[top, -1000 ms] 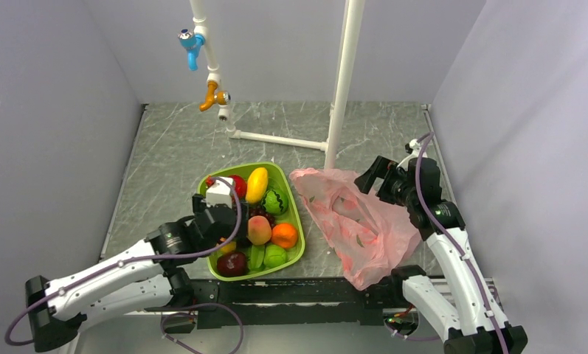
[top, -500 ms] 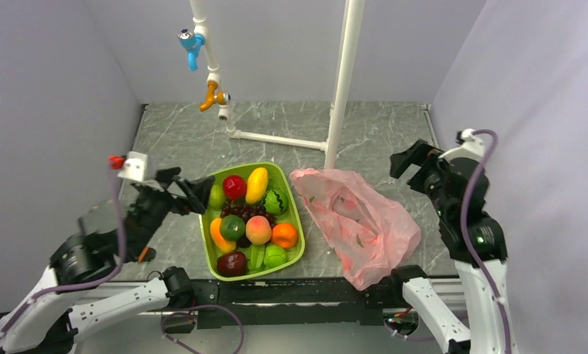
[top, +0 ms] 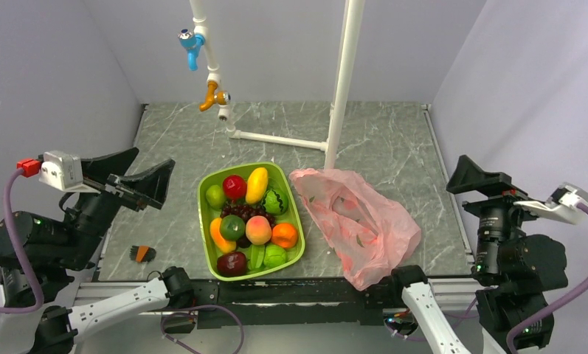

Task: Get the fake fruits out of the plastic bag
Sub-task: Reset both arms

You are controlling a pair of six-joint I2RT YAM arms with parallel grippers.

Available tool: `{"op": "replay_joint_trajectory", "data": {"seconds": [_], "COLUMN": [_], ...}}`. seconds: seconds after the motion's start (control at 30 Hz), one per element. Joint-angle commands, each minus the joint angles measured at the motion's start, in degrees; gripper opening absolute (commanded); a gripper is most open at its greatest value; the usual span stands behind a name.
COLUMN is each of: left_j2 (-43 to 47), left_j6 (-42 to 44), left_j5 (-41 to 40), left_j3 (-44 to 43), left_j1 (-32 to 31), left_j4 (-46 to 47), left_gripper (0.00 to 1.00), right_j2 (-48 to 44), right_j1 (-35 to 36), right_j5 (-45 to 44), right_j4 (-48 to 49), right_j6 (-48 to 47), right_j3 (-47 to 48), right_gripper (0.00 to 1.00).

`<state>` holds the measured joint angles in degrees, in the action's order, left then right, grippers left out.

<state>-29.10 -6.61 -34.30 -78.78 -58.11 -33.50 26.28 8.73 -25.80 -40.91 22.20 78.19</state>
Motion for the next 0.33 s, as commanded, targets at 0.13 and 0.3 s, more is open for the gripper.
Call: {"op": "replay_joint_trajectory", "data": {"seconds": [0.13, 0.3], "left_j2": [-1.6, -1.6], "left_j6": [1.1, 0.3], "left_j5": [1.8, 1.9], "left_j3": [-0.5, 0.0], "left_j1": [-0.2, -0.1], "left_j4": [0.4, 0.4], "left_gripper": [0.99, 0.99], "right_j2": [1.0, 4.8], "right_j1": [0.0, -0.1], "right_j5": [-6.9, -8.2], "right_j4": [0.2, -3.2], "right_j6": [-0.7, 2.6], "right_j3": [2.2, 2.7], "right_gripper": [1.00, 1.00]}}
